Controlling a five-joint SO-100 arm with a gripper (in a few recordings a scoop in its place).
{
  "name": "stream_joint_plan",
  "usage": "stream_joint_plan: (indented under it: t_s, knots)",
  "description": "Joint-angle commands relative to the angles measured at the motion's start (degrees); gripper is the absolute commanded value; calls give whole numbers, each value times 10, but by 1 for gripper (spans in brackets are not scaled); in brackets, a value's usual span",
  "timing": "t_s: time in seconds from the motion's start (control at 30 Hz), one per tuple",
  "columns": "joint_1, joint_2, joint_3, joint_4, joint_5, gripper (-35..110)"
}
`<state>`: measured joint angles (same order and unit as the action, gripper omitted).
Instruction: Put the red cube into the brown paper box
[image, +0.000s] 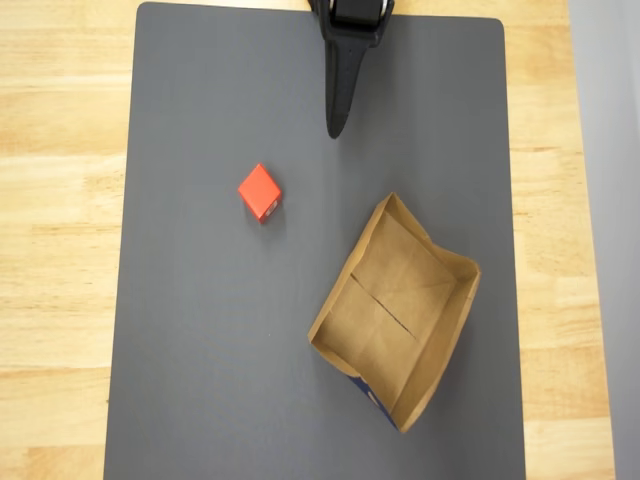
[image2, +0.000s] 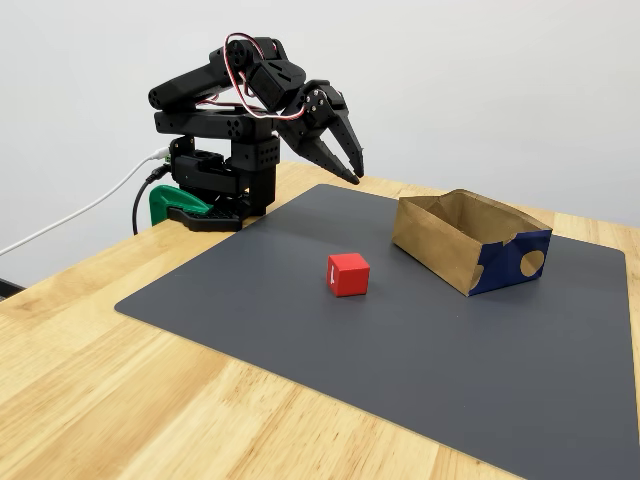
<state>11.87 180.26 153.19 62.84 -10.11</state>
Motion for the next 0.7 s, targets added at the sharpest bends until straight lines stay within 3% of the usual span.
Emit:
stream_joint_plan:
  t_s: [0.0, 0.67]
  knots:
    - [8, -2, -1, 4, -9, 0]
    - [0, -2, -1, 4, -18, 0]
